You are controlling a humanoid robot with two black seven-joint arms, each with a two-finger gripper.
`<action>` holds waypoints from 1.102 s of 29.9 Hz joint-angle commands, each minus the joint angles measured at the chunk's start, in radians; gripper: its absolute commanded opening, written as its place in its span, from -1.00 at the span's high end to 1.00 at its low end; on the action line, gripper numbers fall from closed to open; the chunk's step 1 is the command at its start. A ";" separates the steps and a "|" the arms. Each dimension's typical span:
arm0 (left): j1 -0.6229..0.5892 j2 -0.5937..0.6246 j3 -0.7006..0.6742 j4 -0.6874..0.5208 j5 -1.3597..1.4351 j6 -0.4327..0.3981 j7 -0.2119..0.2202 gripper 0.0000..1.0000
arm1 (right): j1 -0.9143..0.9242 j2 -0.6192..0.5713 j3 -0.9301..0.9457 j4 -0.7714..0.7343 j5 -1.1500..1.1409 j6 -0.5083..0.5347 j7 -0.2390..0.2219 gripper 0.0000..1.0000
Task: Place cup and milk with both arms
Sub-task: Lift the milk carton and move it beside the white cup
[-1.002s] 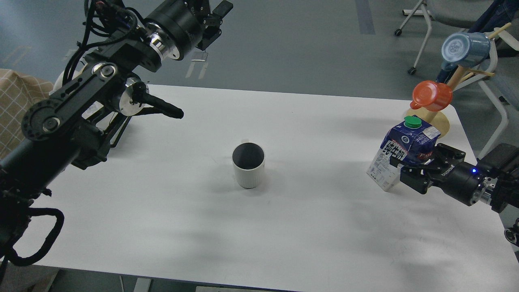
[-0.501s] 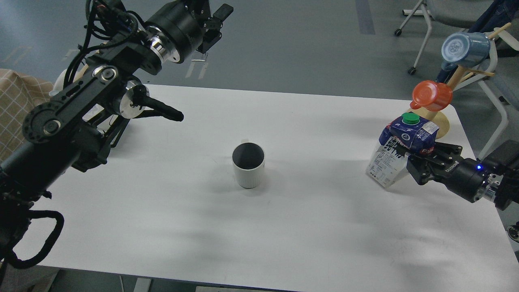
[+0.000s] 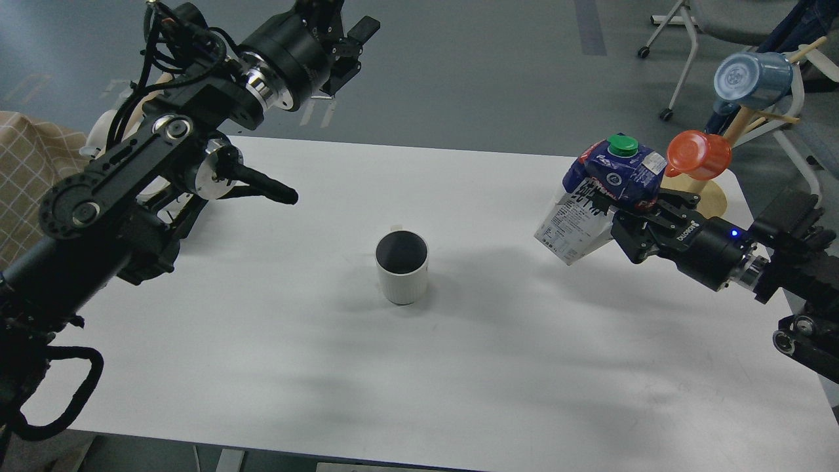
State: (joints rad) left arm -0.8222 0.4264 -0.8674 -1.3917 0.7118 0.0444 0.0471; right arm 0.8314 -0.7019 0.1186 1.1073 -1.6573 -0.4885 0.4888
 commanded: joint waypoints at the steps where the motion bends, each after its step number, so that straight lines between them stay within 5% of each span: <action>1: 0.000 -0.001 0.001 0.000 0.000 0.000 0.000 -0.95 | 0.055 0.071 -0.063 -0.044 -0.018 0.000 0.000 1.00; 14: 0.000 -0.003 0.001 0.000 0.000 0.000 0.000 -0.95 | 0.090 0.337 -0.126 -0.225 -0.015 0.000 0.000 1.00; 29: 0.003 0.000 0.001 0.000 0.000 -0.001 0.000 -0.95 | 0.100 0.466 -0.151 -0.328 -0.010 0.000 0.000 0.94; 33: 0.003 0.003 0.001 0.000 -0.002 -0.001 0.000 -0.95 | 0.098 0.469 -0.152 -0.330 -0.006 0.000 0.000 0.78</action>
State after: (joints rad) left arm -0.8193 0.4271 -0.8666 -1.3913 0.7117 0.0430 0.0476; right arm 0.9304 -0.2358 -0.0322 0.7795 -1.6658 -0.4886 0.4886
